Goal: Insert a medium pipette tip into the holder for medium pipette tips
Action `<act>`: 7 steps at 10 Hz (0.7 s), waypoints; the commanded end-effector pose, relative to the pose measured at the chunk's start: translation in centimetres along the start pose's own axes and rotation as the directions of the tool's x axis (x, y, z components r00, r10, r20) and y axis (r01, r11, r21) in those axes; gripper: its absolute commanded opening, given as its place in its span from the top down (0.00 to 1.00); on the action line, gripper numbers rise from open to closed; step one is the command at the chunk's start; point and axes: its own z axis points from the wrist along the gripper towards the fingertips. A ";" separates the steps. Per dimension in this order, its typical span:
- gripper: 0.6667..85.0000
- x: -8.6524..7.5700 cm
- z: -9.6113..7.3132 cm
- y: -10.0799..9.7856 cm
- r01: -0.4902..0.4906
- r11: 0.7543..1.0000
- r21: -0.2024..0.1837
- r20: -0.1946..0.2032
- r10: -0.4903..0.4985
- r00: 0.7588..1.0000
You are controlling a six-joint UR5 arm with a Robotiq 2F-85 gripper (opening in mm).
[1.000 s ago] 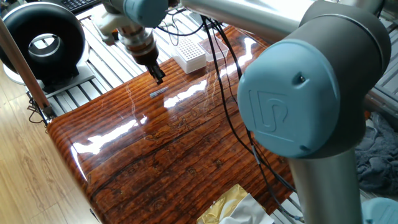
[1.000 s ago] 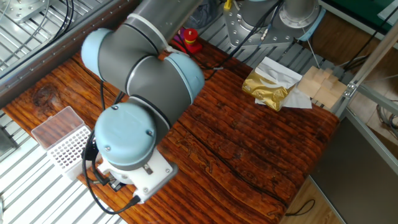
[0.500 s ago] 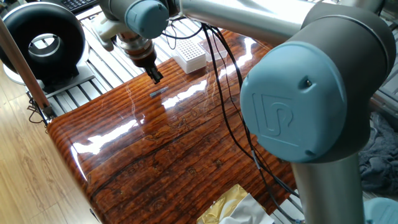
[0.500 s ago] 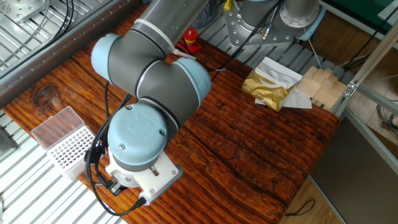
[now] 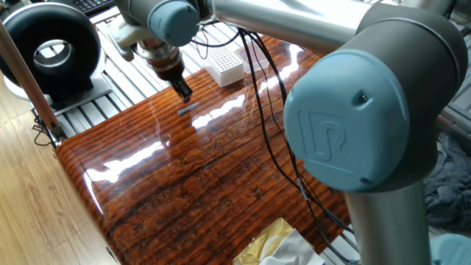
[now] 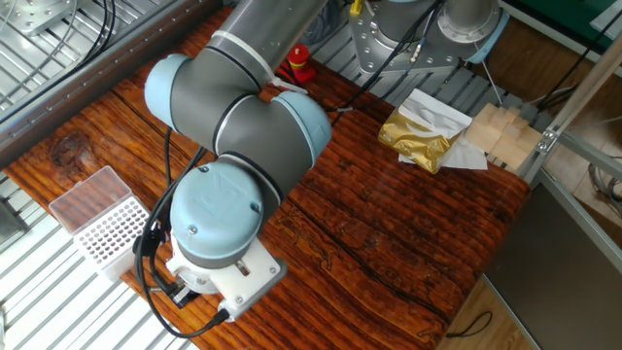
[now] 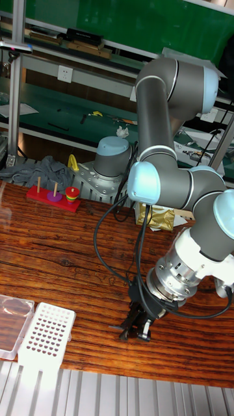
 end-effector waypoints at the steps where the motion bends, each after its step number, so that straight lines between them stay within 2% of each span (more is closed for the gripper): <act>1: 0.54 -0.7 0.1 0.0 0.015 1.000 -0.012 0.021 -0.015 1.000; 3: 0.51 -0.9 0.0 0.3 0.019 1.000 -0.023 0.022 -0.018 1.000; 7: 0.35 -1.0 -0.1 0.4 0.045 0.999 -0.027 0.022 -0.044 0.999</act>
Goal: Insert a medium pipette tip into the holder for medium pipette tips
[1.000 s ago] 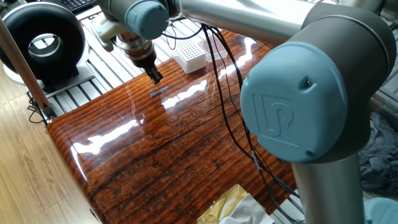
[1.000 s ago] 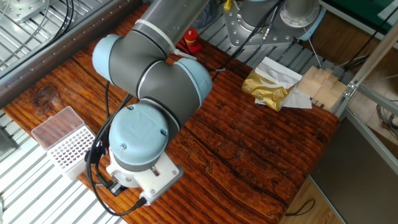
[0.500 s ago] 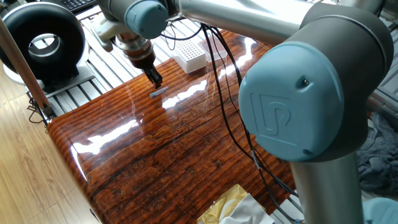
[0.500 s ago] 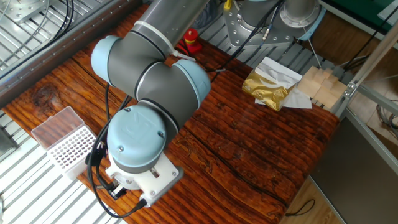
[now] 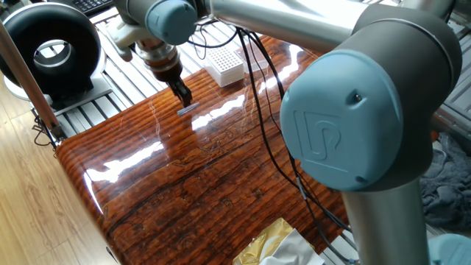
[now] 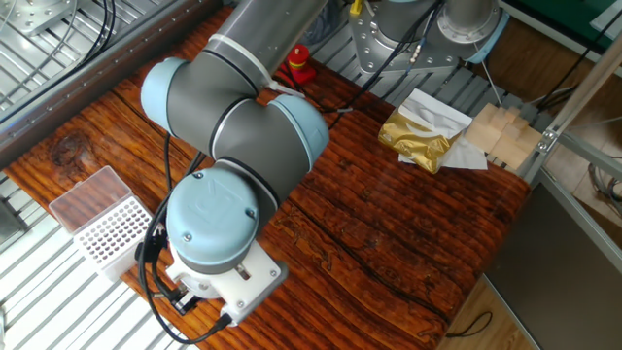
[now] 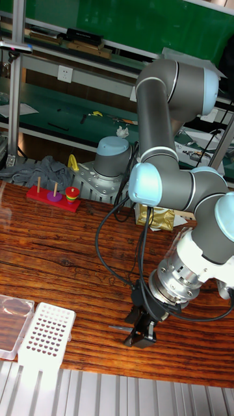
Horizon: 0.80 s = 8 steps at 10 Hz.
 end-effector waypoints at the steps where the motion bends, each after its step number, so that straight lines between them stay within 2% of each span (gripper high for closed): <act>1: 0.34 -0.3 -0.1 0.1 0.005 1.000 -0.007 0.010 -0.005 1.000; 3: 0.34 -0.4 0.0 0.5 -0.014 1.000 -0.016 0.008 0.015 1.000; 5: 0.38 -1.4 0.1 1.0 -0.047 0.998 -0.034 0.033 0.048 0.998; 7: 0.38 -3.1 0.2 1.7 -0.088 0.995 -0.051 0.070 0.091 0.993; 8: 0.38 -3.1 0.2 1.8 -0.088 0.995 -0.051 0.067 0.091 0.994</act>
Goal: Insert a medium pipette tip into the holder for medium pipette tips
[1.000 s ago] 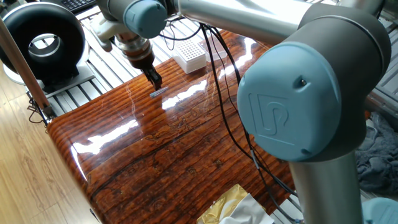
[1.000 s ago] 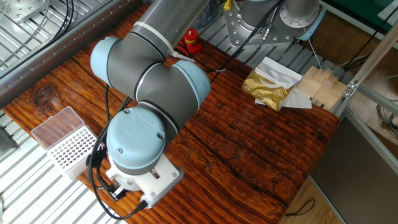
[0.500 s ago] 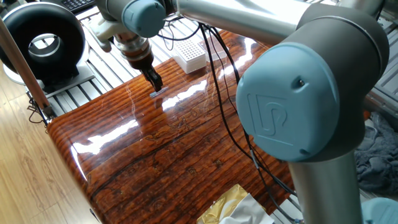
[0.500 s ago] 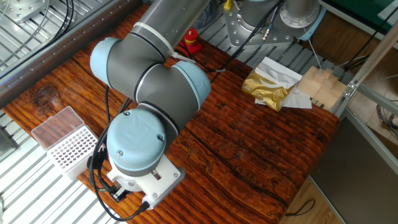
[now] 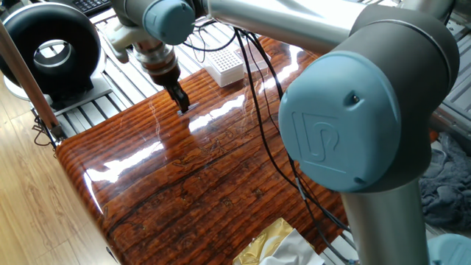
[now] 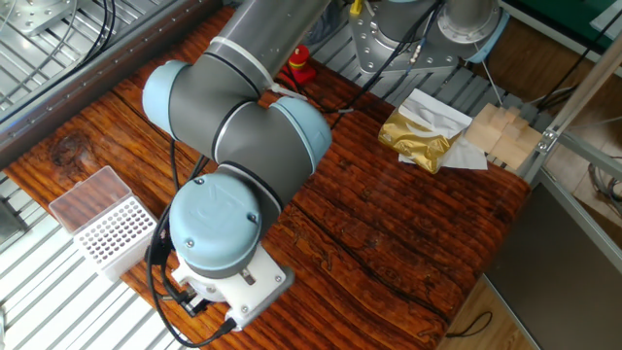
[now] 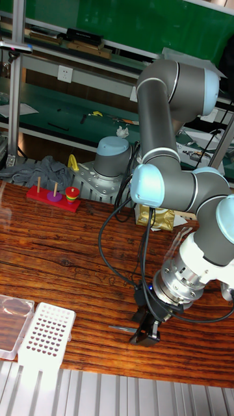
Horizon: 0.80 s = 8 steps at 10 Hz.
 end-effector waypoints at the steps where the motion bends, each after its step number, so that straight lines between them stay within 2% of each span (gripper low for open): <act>1: 0.39 -1.1 0.0 0.6 -0.034 0.999 -0.013 0.032 0.035 0.999; 4: 0.42 -1.2 0.3 0.9 -0.054 0.999 0.005 0.001 0.054 0.999; 6: 0.43 0.2 0.6 0.9 -0.047 0.998 0.028 -0.079 0.049 0.996; 8: 0.43 1.4 0.4 0.6 -0.031 0.999 0.040 -0.132 0.036 0.991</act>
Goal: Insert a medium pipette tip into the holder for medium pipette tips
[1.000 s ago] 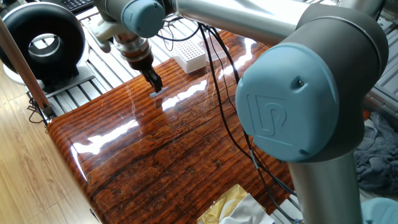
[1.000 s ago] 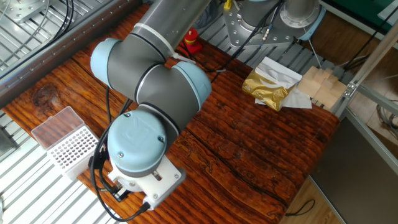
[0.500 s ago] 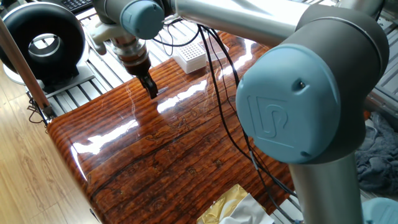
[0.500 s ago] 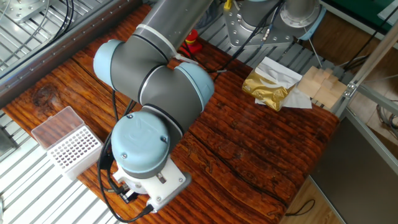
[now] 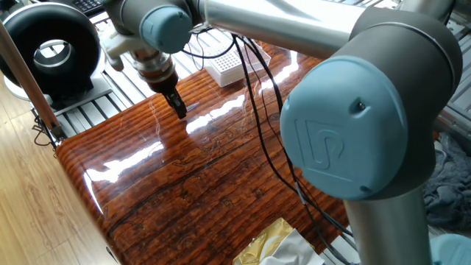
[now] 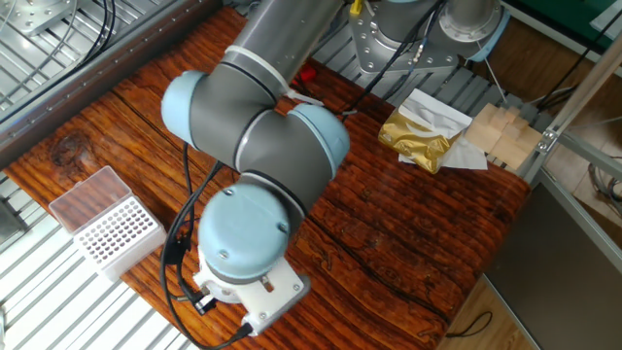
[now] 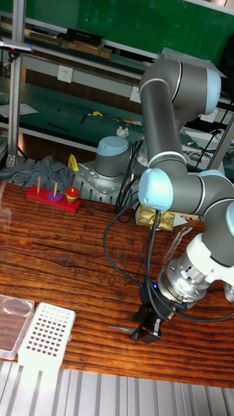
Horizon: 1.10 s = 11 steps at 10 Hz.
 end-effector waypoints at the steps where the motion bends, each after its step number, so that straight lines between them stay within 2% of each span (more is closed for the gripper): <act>1: 0.43 1.3 -0.1 -0.1 0.002 1.000 0.016 -0.062 -0.001 0.998; 2: 0.43 1.4 -0.2 -0.1 0.006 1.000 0.016 -0.068 -0.005 0.998; 4: 0.43 2.4 0.0 -0.5 0.060 0.998 0.021 -0.119 -0.057 0.991; 5: 0.43 3.0 0.2 -1.1 0.092 0.995 0.040 -0.161 -0.084 0.983; 6: 0.43 4.0 0.1 -1.4 0.110 0.992 0.055 -0.219 -0.095 0.971; 7: 0.43 3.8 0.3 -1.0 0.105 0.993 0.049 -0.222 -0.092 0.971; 8: 0.43 3.5 0.3 -0.8 0.104 0.994 0.045 -0.206 -0.093 0.974; 11: 0.43 3.9 0.2 -0.7 0.104 0.994 0.037 -0.225 -0.093 0.970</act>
